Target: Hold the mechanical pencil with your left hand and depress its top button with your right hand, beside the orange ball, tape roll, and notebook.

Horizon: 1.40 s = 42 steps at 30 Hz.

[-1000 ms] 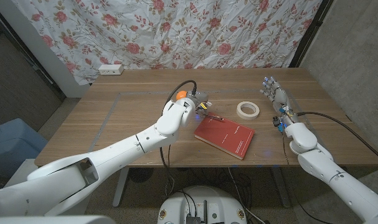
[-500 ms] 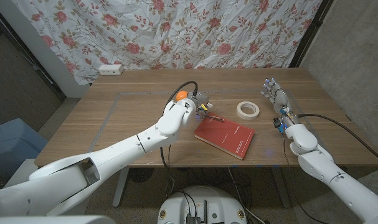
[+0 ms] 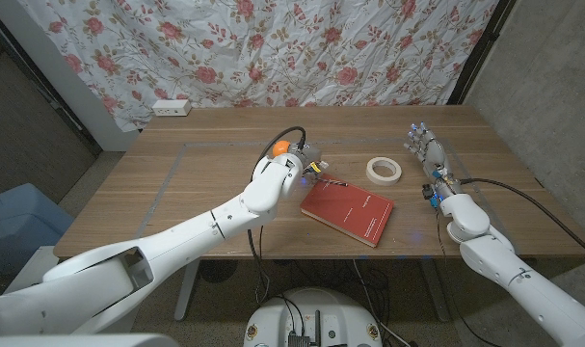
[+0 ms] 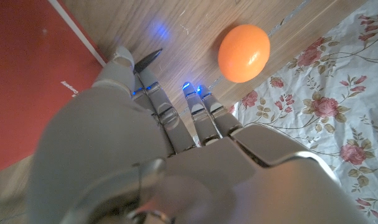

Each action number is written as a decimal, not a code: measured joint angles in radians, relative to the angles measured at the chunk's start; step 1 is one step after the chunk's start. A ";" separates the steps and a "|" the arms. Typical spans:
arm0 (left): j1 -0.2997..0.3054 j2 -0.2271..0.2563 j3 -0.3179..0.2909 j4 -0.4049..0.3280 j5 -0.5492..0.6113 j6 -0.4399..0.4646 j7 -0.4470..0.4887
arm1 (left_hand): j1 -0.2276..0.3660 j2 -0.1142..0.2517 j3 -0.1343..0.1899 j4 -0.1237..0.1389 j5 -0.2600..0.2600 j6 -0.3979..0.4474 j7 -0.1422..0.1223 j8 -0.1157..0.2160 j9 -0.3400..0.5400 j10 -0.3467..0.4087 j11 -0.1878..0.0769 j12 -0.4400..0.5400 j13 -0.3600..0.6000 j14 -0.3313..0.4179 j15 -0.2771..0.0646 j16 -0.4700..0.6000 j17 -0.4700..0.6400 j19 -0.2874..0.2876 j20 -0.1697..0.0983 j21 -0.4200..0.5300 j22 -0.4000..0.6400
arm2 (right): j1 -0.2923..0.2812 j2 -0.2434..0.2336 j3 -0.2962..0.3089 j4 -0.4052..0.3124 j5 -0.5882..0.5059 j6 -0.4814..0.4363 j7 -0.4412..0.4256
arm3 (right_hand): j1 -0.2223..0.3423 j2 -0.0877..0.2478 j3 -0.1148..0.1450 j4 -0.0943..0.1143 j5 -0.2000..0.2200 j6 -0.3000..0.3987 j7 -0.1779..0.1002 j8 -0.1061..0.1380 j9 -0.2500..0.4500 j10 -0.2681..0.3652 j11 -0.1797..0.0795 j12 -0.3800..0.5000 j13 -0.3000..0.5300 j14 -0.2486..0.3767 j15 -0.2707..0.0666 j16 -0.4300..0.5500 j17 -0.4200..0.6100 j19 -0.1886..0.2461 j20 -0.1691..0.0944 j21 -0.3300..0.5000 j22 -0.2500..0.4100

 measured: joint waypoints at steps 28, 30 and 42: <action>0.033 0.007 -0.059 -0.052 0.054 -0.007 -0.097 | -0.101 -0.051 -0.044 0.019 -0.009 -0.292 -0.008 -0.004 -0.009 -0.352 0.002 0.000 -0.005 -0.160 0.010 0.000 -0.001 -0.133 0.007 -0.008 0.000 | 0.003 0.010 -0.006 0.002 0.031 -0.015 0.016 | 0.000 0.000 -0.003 0.008 0.000 -0.009 0.009 0.000 0.000 0.000 0.000 0.000 0.000 0.000 0.000 0.000 -0.005 0.000 0.008 0.000 0.000; 0.034 0.011 -0.065 -0.057 0.045 -0.011 -0.106 | -0.108 -0.048 -0.044 0.019 -0.009 -0.306 -0.008 -0.004 -0.009 -0.369 0.001 0.000 -0.005 -0.166 0.013 0.000 -0.001 -0.138 0.005 -0.008 0.000 | 0.004 0.009 -0.006 -0.003 0.038 -0.022 0.020 | 0.000 0.000 -0.004 0.010 0.000 -0.018 0.018 0.000 0.000 0.000 0.000 -0.004 0.000 0.000 0.000 0.000 -0.003 0.000 0.008 0.000 0.000; 0.038 0.048 -0.114 -0.093 -0.009 -0.031 -0.138 | -0.155 -0.042 -0.048 0.023 -0.009 -0.397 -0.002 -0.004 -0.014 -0.479 0.004 0.000 -0.009 -0.243 0.014 -0.003 0.000 -0.211 0.007 -0.008 0.000 | 0.004 0.004 -0.004 -0.029 0.066 -0.076 0.021 | 0.000 0.000 -0.006 0.017 0.000 -0.039 0.080 0.000 0.000 -0.004 -0.004 -0.004 0.000 0.007 0.000 0.000 -0.005 -0.004 0.004 0.000 0.000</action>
